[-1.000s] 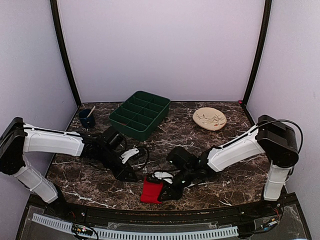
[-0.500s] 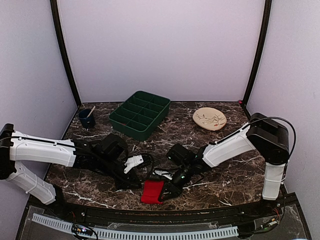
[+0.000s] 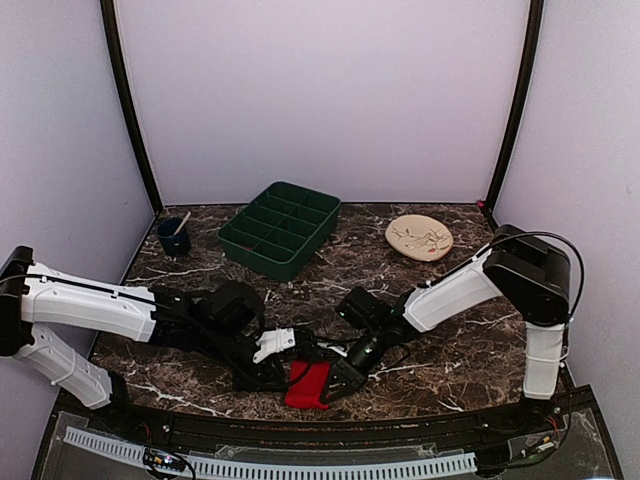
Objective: Roll the socks
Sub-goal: Roll the sock at the center of the board.
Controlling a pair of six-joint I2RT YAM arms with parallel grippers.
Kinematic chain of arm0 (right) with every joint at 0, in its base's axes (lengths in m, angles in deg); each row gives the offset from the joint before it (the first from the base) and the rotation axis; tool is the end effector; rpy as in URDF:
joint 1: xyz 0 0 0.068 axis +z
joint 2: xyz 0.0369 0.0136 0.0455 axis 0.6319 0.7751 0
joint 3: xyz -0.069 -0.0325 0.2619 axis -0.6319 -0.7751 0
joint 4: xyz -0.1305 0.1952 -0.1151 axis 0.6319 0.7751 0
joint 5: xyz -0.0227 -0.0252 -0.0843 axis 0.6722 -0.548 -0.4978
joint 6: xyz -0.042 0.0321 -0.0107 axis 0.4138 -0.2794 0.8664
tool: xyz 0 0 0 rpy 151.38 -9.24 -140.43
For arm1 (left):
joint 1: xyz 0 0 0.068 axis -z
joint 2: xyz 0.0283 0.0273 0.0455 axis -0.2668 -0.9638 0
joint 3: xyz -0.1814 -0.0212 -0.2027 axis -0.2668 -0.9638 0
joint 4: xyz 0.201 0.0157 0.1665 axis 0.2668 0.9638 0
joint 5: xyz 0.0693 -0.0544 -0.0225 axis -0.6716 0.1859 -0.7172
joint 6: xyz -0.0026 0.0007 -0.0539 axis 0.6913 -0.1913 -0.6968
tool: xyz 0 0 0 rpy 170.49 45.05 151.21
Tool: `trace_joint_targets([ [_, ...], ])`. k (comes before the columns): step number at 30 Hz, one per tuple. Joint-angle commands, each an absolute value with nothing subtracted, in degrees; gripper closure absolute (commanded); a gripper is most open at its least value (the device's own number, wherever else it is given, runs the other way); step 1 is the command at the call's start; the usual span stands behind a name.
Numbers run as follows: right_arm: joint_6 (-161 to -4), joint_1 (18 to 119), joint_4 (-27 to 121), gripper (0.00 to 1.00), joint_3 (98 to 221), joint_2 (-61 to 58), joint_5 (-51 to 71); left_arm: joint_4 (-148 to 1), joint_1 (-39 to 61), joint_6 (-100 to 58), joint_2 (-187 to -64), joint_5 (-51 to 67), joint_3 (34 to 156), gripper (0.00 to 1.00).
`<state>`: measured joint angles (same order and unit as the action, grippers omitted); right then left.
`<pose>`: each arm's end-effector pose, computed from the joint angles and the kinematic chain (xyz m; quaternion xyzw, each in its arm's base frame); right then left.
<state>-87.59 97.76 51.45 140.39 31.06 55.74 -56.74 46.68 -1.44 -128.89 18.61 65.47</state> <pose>0.1606 0.3175 0.0970 0.4433 -0.7537 -0.4796 0.0735 0.1160 -0.2442 0.1939 0.5782 0.7302 -0.2863 0.2249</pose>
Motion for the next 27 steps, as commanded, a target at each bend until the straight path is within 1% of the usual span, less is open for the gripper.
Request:
trace_joint_targets([
  [1, -88.87, 96.9, 51.86, 1.0, 141.26, 32.61, 57.78, -55.93, 48.64, 1.48, -130.39, 19.15, 67.09, 0.69],
  [15, -89.03, 96.26, 52.99, 1.0, 142.27, 33.85, 60.13, -55.1, 52.91, 6.67, -137.31, 16.71, 70.58, 0.67],
  [22, -88.63, 96.25, 53.52, 1.0, 142.57, 34.17, 60.75, -56.48, 54.47, 7.84, -139.65, 9.81, 70.71, 0.67],
  [27, -88.25, 96.23, 54.14, 1.0, 143.09, 34.33, 60.91, -57.69, 54.55, 7.83, -140.98, 9.44, 70.87, 0.67],
])
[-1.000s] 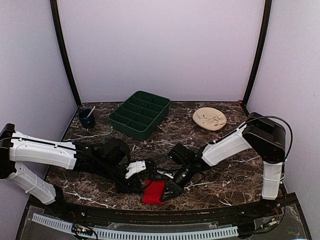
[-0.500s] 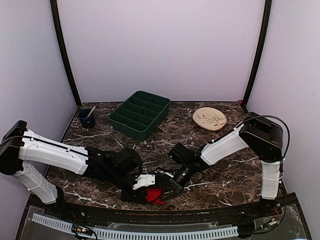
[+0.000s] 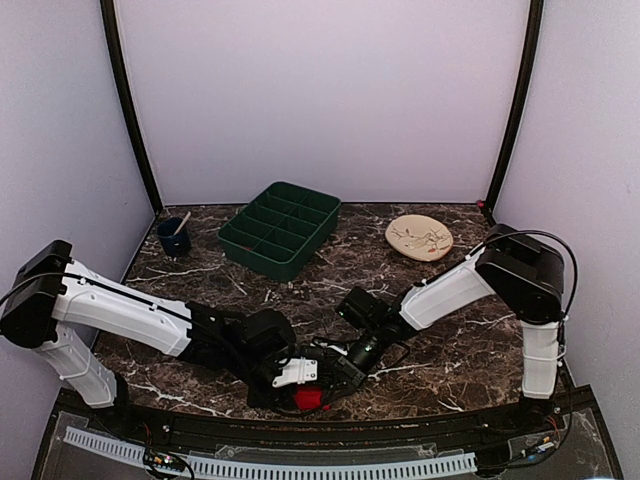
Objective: Roll the socks
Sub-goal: Roll the sock at the center of the board.
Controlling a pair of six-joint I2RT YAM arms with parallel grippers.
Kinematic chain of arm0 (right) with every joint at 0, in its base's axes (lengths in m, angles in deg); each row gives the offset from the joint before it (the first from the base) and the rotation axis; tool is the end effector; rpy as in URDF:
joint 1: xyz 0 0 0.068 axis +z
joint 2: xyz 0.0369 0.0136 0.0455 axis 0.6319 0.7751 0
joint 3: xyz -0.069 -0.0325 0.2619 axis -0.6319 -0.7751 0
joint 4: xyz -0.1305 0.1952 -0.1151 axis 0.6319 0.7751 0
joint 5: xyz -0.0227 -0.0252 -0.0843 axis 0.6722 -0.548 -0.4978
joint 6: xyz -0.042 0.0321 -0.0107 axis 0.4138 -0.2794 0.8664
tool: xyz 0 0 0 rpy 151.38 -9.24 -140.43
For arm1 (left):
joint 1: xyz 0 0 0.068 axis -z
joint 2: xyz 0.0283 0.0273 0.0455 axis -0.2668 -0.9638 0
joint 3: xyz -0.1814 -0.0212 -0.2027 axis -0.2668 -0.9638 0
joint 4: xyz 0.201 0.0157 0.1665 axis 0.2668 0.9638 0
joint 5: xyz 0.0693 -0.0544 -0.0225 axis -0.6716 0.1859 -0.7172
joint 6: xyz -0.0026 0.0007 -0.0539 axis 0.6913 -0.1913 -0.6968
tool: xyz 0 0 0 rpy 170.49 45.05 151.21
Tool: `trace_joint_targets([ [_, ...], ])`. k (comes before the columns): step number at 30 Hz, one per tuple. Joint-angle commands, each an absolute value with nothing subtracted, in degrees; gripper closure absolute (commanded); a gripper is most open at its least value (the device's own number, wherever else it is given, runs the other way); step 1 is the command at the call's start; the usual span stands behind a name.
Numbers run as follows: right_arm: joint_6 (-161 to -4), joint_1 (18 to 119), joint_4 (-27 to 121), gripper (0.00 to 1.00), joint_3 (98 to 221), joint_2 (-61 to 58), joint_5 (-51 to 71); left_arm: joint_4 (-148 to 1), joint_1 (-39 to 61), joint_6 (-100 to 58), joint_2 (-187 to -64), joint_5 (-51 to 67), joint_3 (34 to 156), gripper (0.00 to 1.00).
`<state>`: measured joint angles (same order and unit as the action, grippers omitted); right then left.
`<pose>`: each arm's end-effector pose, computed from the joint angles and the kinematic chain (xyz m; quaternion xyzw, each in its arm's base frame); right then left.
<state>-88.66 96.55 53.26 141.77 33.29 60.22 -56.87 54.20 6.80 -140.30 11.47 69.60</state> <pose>0.1669 0.3164 0.0900 0.4210 -0.7513 -0.4953 0.1135 0.0968 -0.2821 0.1613 0.6715 0.6817 -0.2092 0.2017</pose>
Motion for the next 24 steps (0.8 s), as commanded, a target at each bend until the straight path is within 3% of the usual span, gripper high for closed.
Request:
trace_joint_targets([
  [1, -88.11, 96.18, 54.36, 1.0, 143.1, 34.32, 60.96, -57.88, 54.57, 7.85, -141.1, 9.33, 70.86, 0.67],
  [24, -87.44, 96.15, 54.99, 1.0, 143.65, 35.11, 61.64, -56.66, 54.67, 8.0, -144.72, 12.19, 72.03, 0.67],
])
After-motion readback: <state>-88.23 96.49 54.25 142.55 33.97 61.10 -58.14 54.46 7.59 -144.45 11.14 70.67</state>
